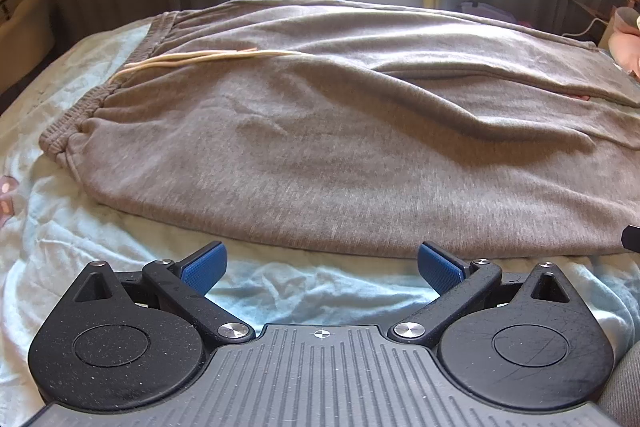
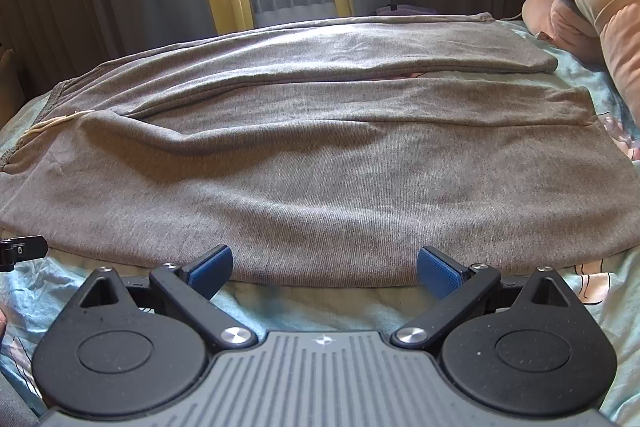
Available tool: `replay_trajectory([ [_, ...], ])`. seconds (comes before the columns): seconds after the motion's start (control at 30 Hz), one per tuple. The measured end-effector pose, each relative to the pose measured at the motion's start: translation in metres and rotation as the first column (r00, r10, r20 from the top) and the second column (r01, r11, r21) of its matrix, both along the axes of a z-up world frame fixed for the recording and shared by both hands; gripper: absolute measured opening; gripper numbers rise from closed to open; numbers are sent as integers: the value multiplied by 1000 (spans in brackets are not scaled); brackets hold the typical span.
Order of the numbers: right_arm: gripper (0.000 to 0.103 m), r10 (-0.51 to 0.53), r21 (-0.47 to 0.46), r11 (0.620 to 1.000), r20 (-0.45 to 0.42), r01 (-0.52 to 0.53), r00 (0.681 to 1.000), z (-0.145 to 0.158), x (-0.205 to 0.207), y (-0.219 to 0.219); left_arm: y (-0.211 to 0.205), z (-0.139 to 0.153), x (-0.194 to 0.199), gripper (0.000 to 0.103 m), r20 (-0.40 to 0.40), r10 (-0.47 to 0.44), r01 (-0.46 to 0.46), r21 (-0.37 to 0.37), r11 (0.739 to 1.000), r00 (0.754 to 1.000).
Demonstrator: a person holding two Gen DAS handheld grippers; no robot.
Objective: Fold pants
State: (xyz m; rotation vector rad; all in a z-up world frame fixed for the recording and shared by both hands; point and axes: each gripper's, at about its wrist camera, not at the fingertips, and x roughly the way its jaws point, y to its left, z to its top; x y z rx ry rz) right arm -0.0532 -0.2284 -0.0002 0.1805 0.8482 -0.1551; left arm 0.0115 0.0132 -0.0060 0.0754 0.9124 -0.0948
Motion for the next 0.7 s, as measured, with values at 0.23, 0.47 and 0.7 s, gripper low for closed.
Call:
replay_trajectory([
  [0.23, 99, 2, 1, 1000, -14, -2, 1000, -1, 3, 1, 1, -1, 2, 103, -10, -5, 5, -20, 1000, 1000],
  [0.47, 99, -39, 76, 996, 25, 37, 999, 5, 5, -21, 5, 7, 11, 103, 16, 28, -27, -68, 997, 999],
  [0.7, 99, -244, -110, 967, -149, 229, 958, -38, 60, -92, -5, 37, 80, 103, 105, 253, -243, -100, 965, 962],
])
